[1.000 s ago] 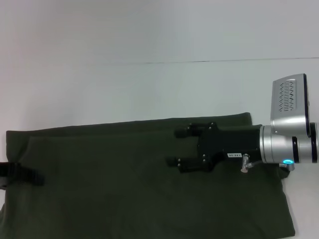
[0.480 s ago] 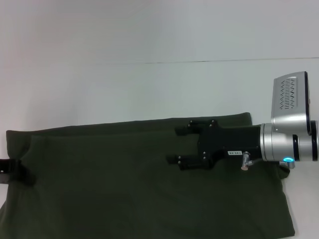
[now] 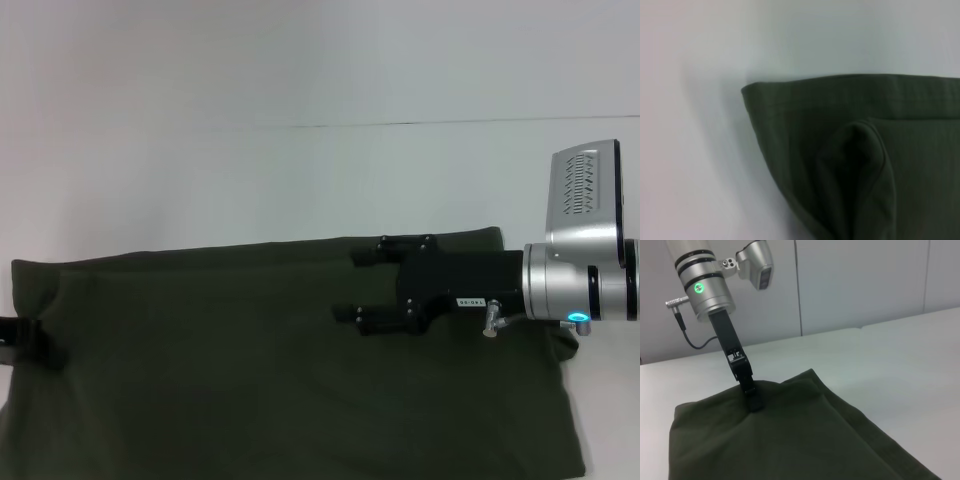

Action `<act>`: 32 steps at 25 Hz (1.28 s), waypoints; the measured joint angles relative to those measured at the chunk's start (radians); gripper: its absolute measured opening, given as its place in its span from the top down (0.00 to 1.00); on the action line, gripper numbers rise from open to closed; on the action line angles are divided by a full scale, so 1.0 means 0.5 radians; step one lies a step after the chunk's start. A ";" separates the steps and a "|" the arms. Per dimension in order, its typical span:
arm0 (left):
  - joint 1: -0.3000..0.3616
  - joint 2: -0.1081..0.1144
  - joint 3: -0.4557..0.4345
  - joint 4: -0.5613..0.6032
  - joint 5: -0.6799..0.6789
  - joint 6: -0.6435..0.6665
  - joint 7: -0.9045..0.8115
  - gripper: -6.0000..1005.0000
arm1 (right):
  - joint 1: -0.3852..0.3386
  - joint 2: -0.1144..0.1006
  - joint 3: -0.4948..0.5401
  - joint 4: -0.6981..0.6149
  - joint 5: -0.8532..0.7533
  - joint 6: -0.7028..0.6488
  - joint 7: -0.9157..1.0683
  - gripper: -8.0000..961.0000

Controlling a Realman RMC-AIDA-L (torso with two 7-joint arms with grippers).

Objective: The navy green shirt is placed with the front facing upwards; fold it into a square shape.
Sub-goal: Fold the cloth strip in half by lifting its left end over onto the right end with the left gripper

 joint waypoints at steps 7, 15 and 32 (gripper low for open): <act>0.010 0.035 0.031 0.103 0.056 -0.032 -0.050 0.93 | -0.021 0.000 0.003 0.000 0.090 -0.013 -0.001 0.14; 0.073 0.136 0.060 0.325 0.063 -0.094 -0.124 0.93 | -0.033 0.000 0.003 -0.003 0.124 -0.012 0.000 0.14; -0.016 0.174 0.001 0.454 0.008 0.195 -0.305 0.92 | -0.075 0.000 0.043 -0.006 0.183 0.019 -0.015 0.14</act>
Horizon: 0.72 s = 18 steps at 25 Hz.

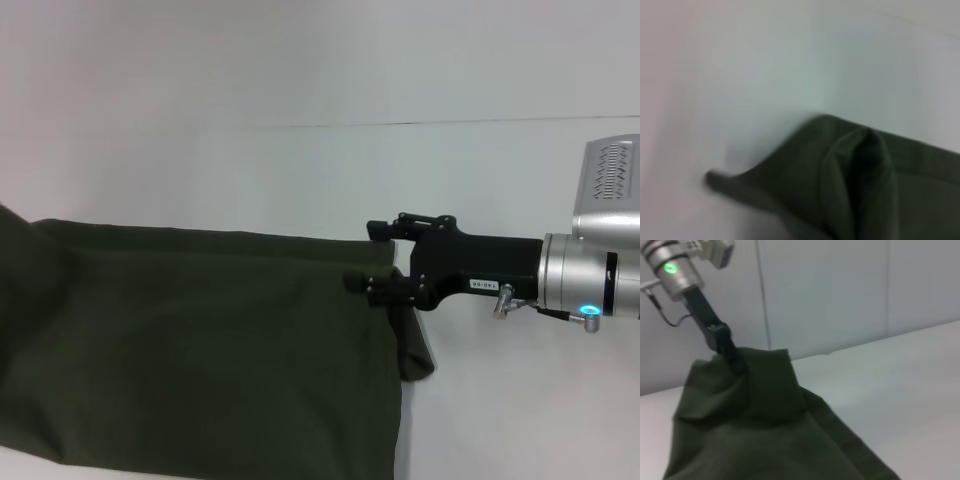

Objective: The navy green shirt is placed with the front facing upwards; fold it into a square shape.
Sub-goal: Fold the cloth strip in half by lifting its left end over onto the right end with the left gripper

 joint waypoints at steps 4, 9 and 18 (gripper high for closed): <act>-0.071 -0.021 -0.068 0.030 -0.292 0.303 -0.027 0.91 | -0.019 0.000 0.012 0.006 0.045 0.054 -0.009 0.14; -0.088 -0.086 -0.069 0.022 -0.609 0.489 -0.105 0.90 | -0.049 0.000 0.013 0.006 0.121 0.106 -0.010 0.14; -0.070 -0.286 -0.021 -0.262 -0.981 0.416 -0.111 0.88 | -0.064 0.006 0.018 0.039 0.228 0.162 -0.037 0.14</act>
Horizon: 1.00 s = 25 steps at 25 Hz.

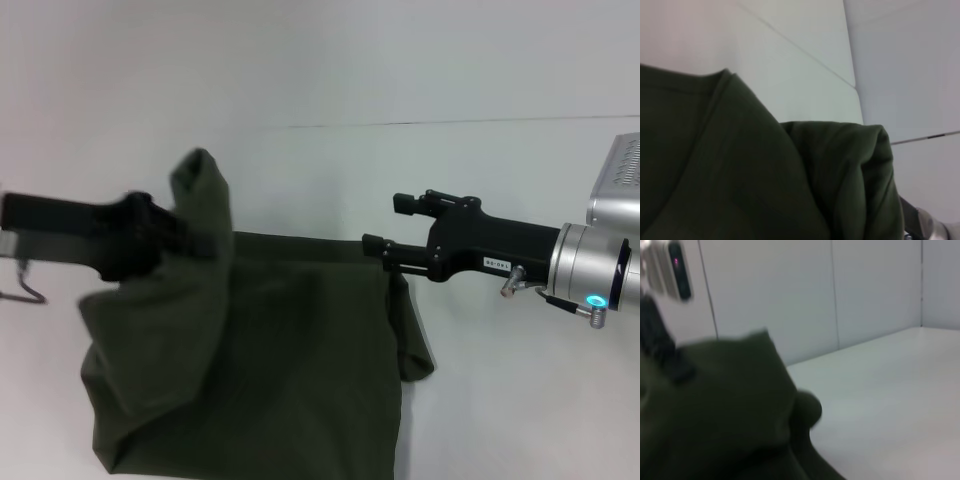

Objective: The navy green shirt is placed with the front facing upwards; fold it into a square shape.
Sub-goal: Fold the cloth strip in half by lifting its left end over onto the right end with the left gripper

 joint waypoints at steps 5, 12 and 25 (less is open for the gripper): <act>0.008 -0.091 0.035 -0.220 -0.060 -0.169 0.125 0.86 | -0.017 0.000 0.000 0.009 0.070 -0.005 -0.001 0.14; 0.025 -0.139 0.031 -0.483 -0.178 -0.331 0.284 0.84 | -0.027 0.000 0.000 0.014 0.100 0.003 -0.004 0.14; 0.093 -0.183 0.034 -0.698 -0.212 -0.457 0.390 0.81 | -0.026 0.001 0.000 0.017 0.114 0.004 -0.004 0.14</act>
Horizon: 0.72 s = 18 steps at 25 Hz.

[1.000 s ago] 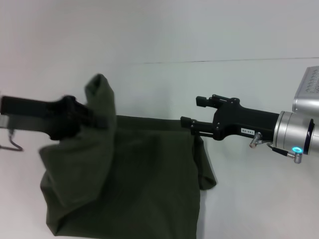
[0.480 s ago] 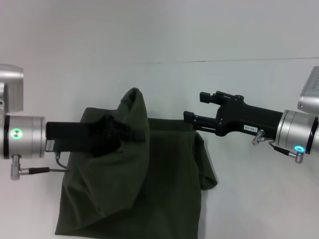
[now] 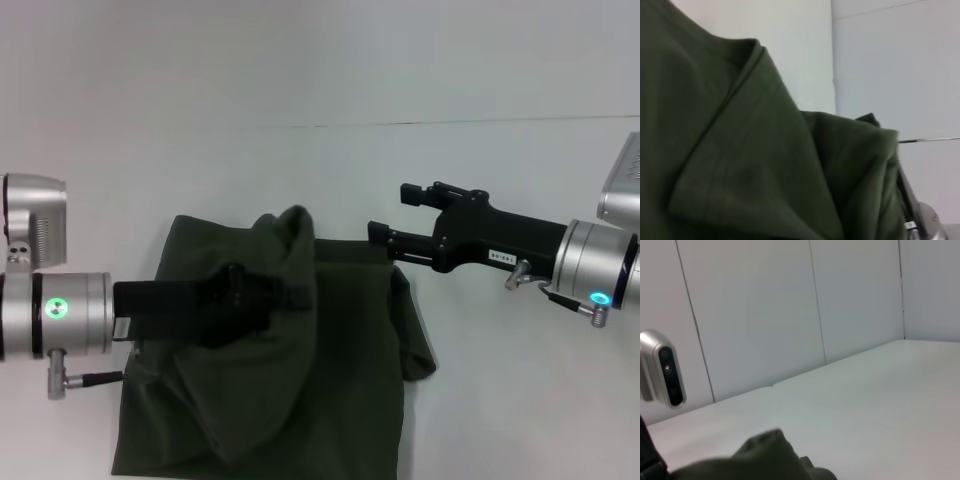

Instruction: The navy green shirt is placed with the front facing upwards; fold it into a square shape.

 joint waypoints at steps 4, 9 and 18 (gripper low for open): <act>0.021 -0.001 -0.010 -0.053 -0.093 -0.009 0.057 0.80 | 0.006 0.001 0.000 0.000 0.004 -0.001 0.000 0.14; 0.060 0.005 -0.010 -0.044 -0.134 -0.033 0.107 0.65 | 0.006 0.002 0.000 0.000 0.009 -0.012 0.000 0.14; 0.236 0.003 -0.041 0.263 -0.349 0.084 0.560 0.36 | -0.040 -0.004 0.000 0.000 0.120 -0.100 0.015 0.14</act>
